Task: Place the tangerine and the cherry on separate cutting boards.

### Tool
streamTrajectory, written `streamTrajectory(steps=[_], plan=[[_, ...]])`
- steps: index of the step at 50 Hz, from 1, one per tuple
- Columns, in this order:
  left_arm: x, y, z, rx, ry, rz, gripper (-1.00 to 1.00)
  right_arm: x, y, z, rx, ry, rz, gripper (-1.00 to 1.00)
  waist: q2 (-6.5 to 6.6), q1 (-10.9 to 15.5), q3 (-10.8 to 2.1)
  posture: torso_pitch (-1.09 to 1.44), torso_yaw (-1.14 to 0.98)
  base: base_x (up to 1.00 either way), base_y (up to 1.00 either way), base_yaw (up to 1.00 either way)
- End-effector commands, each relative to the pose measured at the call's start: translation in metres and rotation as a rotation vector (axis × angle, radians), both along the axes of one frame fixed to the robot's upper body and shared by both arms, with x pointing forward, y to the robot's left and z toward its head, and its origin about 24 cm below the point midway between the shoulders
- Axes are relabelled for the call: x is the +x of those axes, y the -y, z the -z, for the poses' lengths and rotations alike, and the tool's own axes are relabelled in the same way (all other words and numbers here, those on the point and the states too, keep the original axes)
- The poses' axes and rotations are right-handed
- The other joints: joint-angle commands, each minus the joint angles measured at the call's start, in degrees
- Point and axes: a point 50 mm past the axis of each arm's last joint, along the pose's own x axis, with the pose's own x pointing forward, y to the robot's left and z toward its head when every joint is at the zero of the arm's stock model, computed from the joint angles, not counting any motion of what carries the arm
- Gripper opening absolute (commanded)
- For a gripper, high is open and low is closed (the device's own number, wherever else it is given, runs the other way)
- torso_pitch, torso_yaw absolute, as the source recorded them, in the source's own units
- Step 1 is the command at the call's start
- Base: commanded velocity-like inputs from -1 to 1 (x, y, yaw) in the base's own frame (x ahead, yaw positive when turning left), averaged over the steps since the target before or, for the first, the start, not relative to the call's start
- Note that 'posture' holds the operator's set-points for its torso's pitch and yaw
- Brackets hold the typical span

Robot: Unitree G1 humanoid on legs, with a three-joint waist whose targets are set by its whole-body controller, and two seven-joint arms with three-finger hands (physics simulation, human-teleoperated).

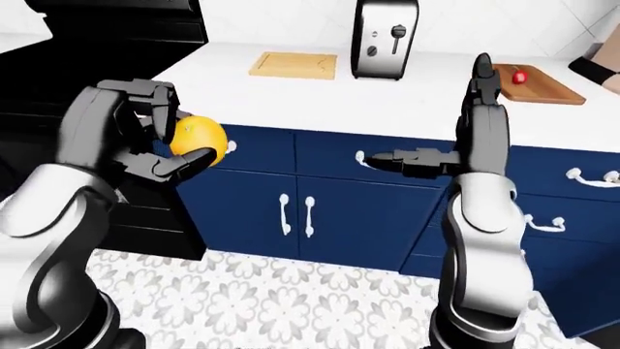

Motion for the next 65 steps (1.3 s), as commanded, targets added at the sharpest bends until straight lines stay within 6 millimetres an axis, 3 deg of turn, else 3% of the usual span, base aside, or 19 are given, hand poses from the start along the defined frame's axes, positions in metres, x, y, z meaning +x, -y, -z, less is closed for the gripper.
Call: streamTrajectory(steps=[1,4,7,8,13,14,20,25,31,34,37,44,48,51,54,58,61,62,65], plan=[[-0.005,-0.003,-0.014,0.001,0.087,-0.016,-1.0,-0.003,-0.004,-0.014,-0.017,0.077,-0.015,1.0,-0.76,0.6,-1.28,0.0,0.0,0.11,0.0,0.0],[-0.005,-0.003,-0.014,0.0,0.087,-0.015,-1.0,-0.004,-0.004,-0.014,-0.003,0.08,-0.02,1.0,0.38,0.4,-1.0,0.0,0.0,0.03,0.0,0.0],[-0.005,-0.002,-0.014,-0.001,0.087,-0.015,-1.0,-0.004,-0.004,-0.015,0.004,0.085,-0.025,1.0,3.67,-0.2,-1.45,0.0,0.0,0.0,0.0,0.0],[-0.005,-0.002,-0.014,0.0,0.087,-0.015,-1.0,-0.005,-0.004,-0.015,0.006,0.09,-0.028,1.0,1.5,0.0,-0.79,0.0,0.0,0.0,0.0,0.0],[-0.005,-0.001,-0.017,0.004,0.093,-0.015,-1.0,-0.006,-0.005,-0.015,0.007,0.088,-0.026,1.0,1.24,0.5,-1.59,0.0,0.0,0.0,0.0,0.0],[-0.005,-0.001,-0.017,0.004,0.095,-0.013,-1.0,-0.007,-0.005,-0.016,0.004,0.089,-0.026,1.0,1.64,0.5,-3.17,0.0,0.0,0.12,0.0,0.0],[-0.005,0.0,-0.017,0.003,0.095,-0.011,-1.0,-0.01,-0.004,-0.015,0.008,0.099,-0.024,1.0,-0.74,0.9,0.11,0.0,0.0,0.31,0.0,0.0],[-0.004,-0.001,-0.015,0.003,0.095,-0.012,-1.0,-0.01,-0.005,-0.015,0.001,0.1,-0.027,1.0,-0.64,0.9,-0.75,0.0,0.0,0.35,0.0,0.0],[-0.004,-0.001,-0.015,0.001,0.096,-0.013,-1.0,-0.011,-0.006,-0.014,0.001,0.103,-0.037,1.0,2.31,0.0,-0.05,0.0,0.0,0.52,0.0,0.0],[-0.004,-0.001,-0.016,0.002,0.097,-0.013,-1.0,-0.011,-0.006,-0.014,0.002,0.103,-0.037,1.0,6.47,-0.4,-1.32,0.0,0.0,0.61,0.0,0.0],[-0.005,-0.001,-0.016,0.001,0.099,-0.014,-1.0,-0.012,-0.006,-0.015,0.004,0.107,-0.038,1.0,6.0,0.2,0.11,0.0,0.0,0.62,0.0,0.0],[-0.005,-0.001,-0.018,-0.002,0.108,-0.015,-1.0,-0.014,-0.005,-0.016,0.002,0.111,-0.036,1.0,3.43,2.1,-0.88,0.0,0.0,0.62,0.0,0.0],[-0.006,0.0,-0.019,-0.002,0.11,-0.013,-1.0,-0.014,-0.006,-0.018,0.0,0.115,-0.04,1.0,-0.99,2.3,-2.38,0.0,0.0,0.62,0.0,0.0],[-0.006,-0.001,-0.02,-0.003,0.111,-0.015,-1.0,-0.016,-0.006,-0.018,0.003,0.119,-0.037,1.0,-1.7,1.8,0.62,0.0,0.0,0.62,0.0,0.0],[-0.006,-0.002,-0.021,-0.006,0.116,-0.016,-1.0,-0.02,-0.007,-0.019,0.004,0.129,-0.038,1.0,-2.01,1.6,-0.02,0.0,0.0,0.13,0.0,0.0],[-0.006,-0.002,-0.021,-0.006,0.116,-0.016,-1.0,-0.02,-0.007,-0.021,0.006,0.131,-0.03,1.0,-0.46,0.9,0.96,0.0,0.0,0.0,0.0,0.0],[-0.005,-0.002,-0.02,-0.006,0.115,-0.016,-1.0,-0.021,-0.005,-0.021,0.015,0.136,-0.024,1.0,5.47,0.9,-1.37,0.0,0.0,0.05,0.0,0.0],[-0.005,-0.002,-0.02,-0.006,0.114,-0.016,-1.0,-0.021,-0.004,-0.021,0.015,0.136,-0.022,1.0,2.6,1.1,-2.0,0.0,0.0,0.07,0.0,0.0],[-0.005,-0.001,-0.02,-0.006,0.114,-0.015,-1.0,-0.024,-0.004,-0.021,0.016,0.137,-0.015,1.0,4.22,1.9,-1.8,0.0,0.0,0.18,0.0,0.0]])
